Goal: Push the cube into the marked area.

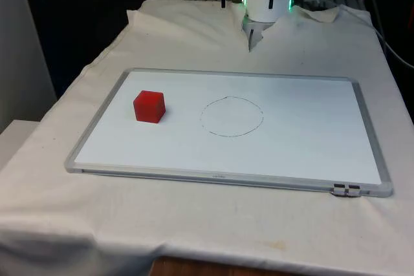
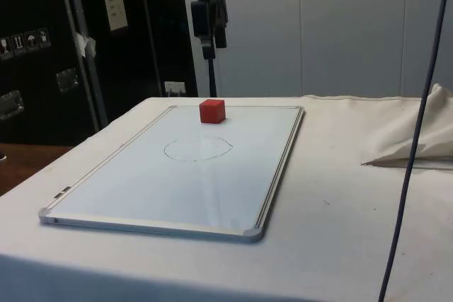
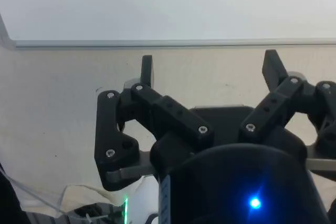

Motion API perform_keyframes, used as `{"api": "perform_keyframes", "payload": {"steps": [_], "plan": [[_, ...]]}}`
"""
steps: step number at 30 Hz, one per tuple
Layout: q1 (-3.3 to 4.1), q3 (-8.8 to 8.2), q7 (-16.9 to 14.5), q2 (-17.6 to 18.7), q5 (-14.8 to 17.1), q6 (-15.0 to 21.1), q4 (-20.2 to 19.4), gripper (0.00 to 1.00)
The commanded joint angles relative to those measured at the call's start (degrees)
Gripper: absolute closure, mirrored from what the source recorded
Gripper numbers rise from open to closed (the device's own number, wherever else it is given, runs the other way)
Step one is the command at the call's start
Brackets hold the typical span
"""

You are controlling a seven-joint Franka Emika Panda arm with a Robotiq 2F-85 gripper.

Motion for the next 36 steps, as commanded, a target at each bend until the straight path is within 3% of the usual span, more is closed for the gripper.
{"api": "perform_keyframes", "payload": {"steps": [1, 3, 6, 12, 13, 15, 20, 30, 36], "plan": [[0.00, 0.00, 0.00, 0.00, 0.00, 0.00, 0.00, 0.04], [0.00, 0.00, 0.00, 0.00, 0.00, 0.00, 0.00, 0.09], [0.00, 0.00, 0.00, 0.00, 0.00, 0.00, 0.00, 0.30], [0.00, 0.00, 0.00, 0.00, 0.00, 0.00, 0.00, 0.54], [0.00, 0.00, 0.00, 0.00, 0.00, 0.00, 0.00, 0.64], [0.00, 0.00, 0.00, 0.00, 0.00, 0.00, 0.00, 0.76], [0.00, 0.00, 0.00, 0.00, 0.00, 0.00, 0.00, 1.00], [-0.11, -0.17, 0.34, 0.06, 0.00, 0.06, 0.11, 1.00], [-0.69, -1.66, -0.97, 1.95, -0.11, 0.63, 1.95, 1.00]]}}
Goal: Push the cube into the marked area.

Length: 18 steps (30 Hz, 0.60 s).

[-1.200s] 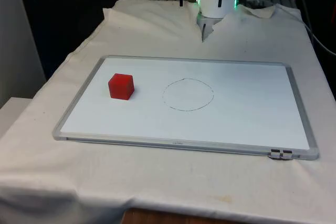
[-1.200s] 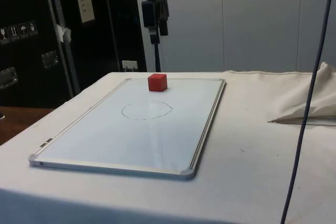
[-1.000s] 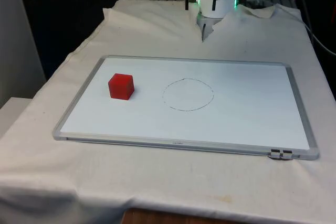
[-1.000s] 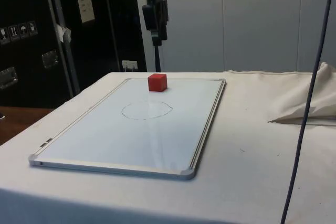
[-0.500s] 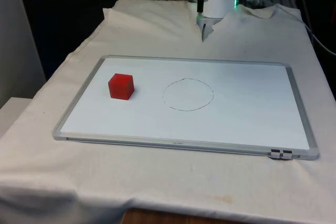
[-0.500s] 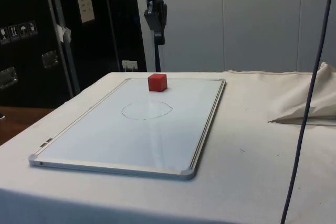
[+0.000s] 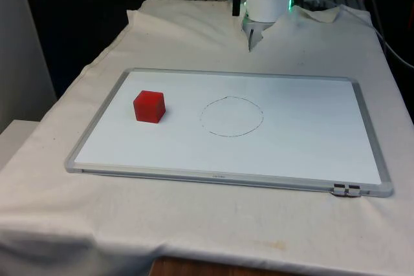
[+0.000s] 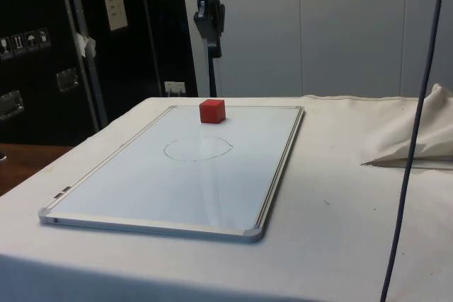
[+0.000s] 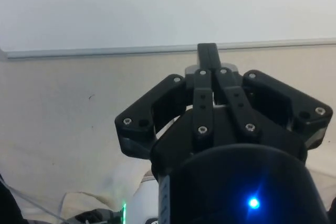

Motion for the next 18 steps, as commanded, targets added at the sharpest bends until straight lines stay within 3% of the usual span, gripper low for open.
{"api": "perform_keyframes", "payload": {"steps": [1, 18], "plan": [[-0.23, -0.40, -0.57, 0.97, -0.06, 0.52, 0.69, 1.00], [-0.92, -4.76, -5.10, 7.45, 0.40, 4.98, 4.18, 1.00]]}}
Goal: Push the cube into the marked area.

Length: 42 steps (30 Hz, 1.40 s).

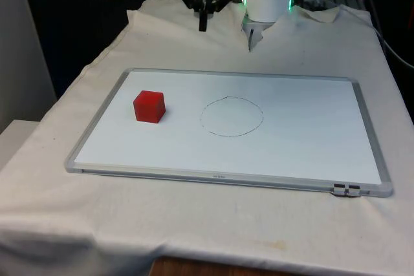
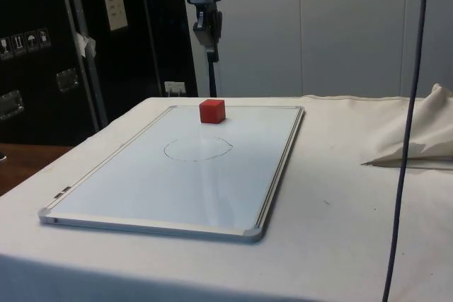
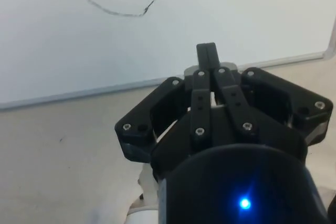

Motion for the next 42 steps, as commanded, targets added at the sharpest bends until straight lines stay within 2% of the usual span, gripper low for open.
{"api": "perform_keyframes", "payload": {"steps": [1, 2, 3, 4, 10, 11, 12, 19, 20, 21, 22, 28, 29, 30, 31, 33, 39, 40, 42], "plan": [[-0.34, -0.11, -0.69, 0.63, 0.40, 0.57, 0.34, 1.00], [-0.40, -0.34, -0.92, 1.03, 0.40, 0.92, 0.57, 1.00], [-0.06, -0.52, -0.40, 0.86, 0.00, 0.63, 0.46, 1.00], [-0.40, -0.57, -1.09, 1.38, 0.46, 1.20, 0.74, 1.00], [-0.92, -2.23, -2.75, 4.58, 0.80, 3.32, 2.46, 1.00], [-0.52, -2.35, -2.01, 4.07, 0.17, 2.86, 2.12, 1.00], [-1.03, -2.41, -2.98, 5.04, 0.86, 3.67, 2.75, 1.00], [-1.49, -4.18, -4.47, 8.31, 1.09, 5.16, 4.98, 1.00], [-1.49, -4.41, -4.58, 8.65, 1.03, 5.21, 5.27, 1.00], [-1.15, -4.58, -4.13, 8.42, 0.74, 5.04, 4.98, 1.00], [-1.55, -4.64, -4.70, 9.00, 0.97, 5.21, 5.56, 1.00], [-1.89, -6.07, -5.73, 11.52, 1.09, 5.50, 7.68, 1.00], [-1.89, -6.30, -5.84, 11.86, 1.09, 5.56, 7.96, 1.00], [-1.43, -6.59, -5.33, 11.63, 0.74, 5.16, 7.85, 1.00], [-1.89, -6.47, -5.96, 12.15, 1.15, 5.61, 8.19, 1.00], [-2.18, -7.05, -6.42, 13.29, 1.55, 6.02, 8.71, 1.00], [-2.12, -8.19, -6.13, 15.18, 1.43, 7.96, 9.17, 1.00], [-1.89, -8.37, -6.02, 15.07, 1.32, 7.62, 9.05, 1.00], [-2.06, -8.59, -5.96, 15.70, 1.26, 8.59, 9.28, 1.00]]}}
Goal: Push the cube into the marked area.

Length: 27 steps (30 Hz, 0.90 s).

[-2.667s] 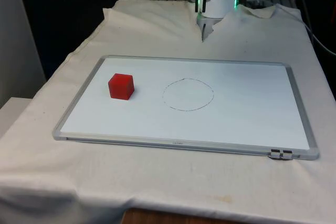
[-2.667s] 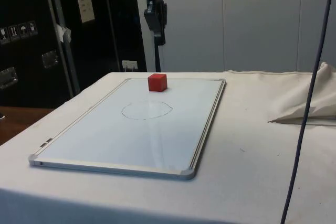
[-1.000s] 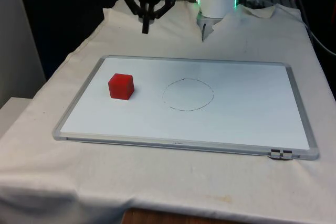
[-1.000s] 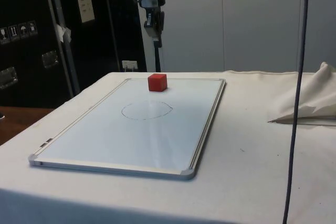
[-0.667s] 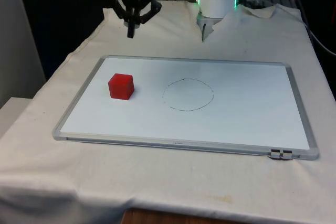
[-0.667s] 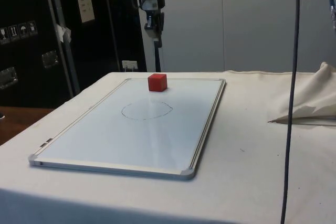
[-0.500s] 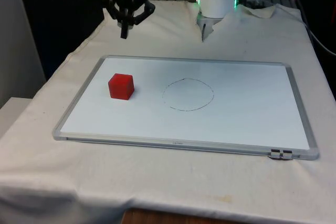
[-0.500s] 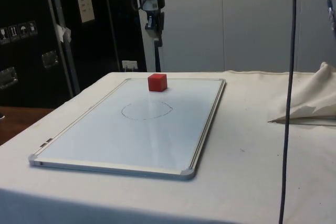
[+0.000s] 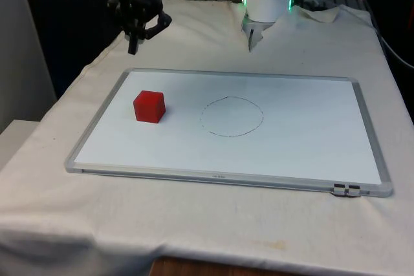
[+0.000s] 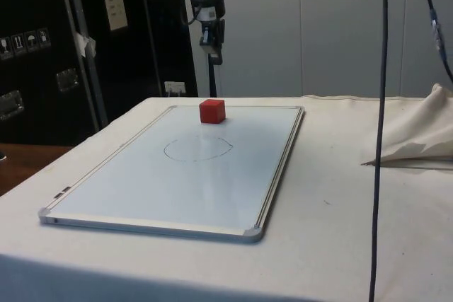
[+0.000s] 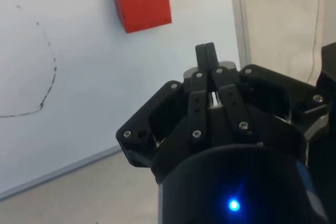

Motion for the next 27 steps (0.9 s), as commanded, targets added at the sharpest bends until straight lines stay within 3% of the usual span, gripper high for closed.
{"api": "perform_keyframes", "payload": {"steps": [1, 14, 16, 18, 24, 26, 27], "plan": [[-0.11, -0.34, 0.23, 0.74, -0.17, 1.09, 0.29, 1.00], [-0.06, -2.35, 1.26, 4.87, -0.17, 5.90, 0.97, 1.00], [0.00, -2.29, 1.09, 4.70, -0.06, 5.56, 0.86, 1.00], [-0.52, -1.95, 2.01, 6.82, 0.52, 7.22, 1.20, 1.00], [-0.46, -1.83, 3.09, 10.60, 2.75, 8.19, 2.52, 1.00], [-0.06, -2.29, 3.04, 10.49, 2.52, 7.85, 2.41, 1.00], [-0.46, -1.83, 3.27, 11.75, 3.55, 8.25, 3.04, 1.00]]}}
